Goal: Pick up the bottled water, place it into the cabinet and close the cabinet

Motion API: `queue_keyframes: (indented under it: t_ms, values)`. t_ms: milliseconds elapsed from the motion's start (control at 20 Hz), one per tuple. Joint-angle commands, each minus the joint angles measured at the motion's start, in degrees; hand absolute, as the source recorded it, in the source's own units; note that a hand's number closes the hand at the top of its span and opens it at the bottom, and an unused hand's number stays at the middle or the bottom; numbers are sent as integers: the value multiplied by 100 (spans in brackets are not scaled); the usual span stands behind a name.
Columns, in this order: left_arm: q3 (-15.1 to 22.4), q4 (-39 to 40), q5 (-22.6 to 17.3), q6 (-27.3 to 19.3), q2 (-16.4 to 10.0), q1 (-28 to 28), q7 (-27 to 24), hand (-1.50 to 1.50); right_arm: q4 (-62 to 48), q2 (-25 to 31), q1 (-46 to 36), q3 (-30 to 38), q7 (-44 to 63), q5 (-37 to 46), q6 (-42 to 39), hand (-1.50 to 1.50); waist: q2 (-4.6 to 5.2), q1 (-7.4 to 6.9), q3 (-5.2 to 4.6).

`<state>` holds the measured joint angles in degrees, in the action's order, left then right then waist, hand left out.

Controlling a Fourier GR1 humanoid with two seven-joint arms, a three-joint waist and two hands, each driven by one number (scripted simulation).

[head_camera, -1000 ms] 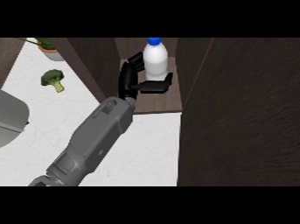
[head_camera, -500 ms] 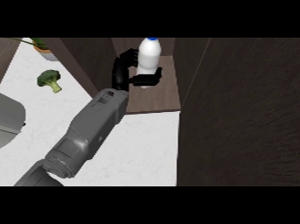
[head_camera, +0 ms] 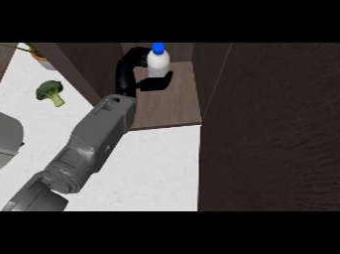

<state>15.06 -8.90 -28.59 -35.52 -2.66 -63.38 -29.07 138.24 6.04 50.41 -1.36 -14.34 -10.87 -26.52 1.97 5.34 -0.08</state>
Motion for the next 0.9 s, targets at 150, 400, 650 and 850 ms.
queue_keyframes:
  t_ms: [150,400,650,850]
  values:
    - [92,412,263,-600,55,-403,-221,-150,396,-8,9,-97,283,-375,23,-150,34,42,-4]
    - [-61,446,153,-206,-112,-461,-192,-150,353,52,157,-86,143,-461,-166,-150,50,120,-8]
    - [-231,115,21,402,47,-706,-407,-150,41,45,-33,1,18,-384,-194,-150,11,32,-3]
    - [-470,-122,-167,1168,-108,-400,-1024,-150,70,45,123,-2,-27,-458,-285,-150,-28,-49,-4]
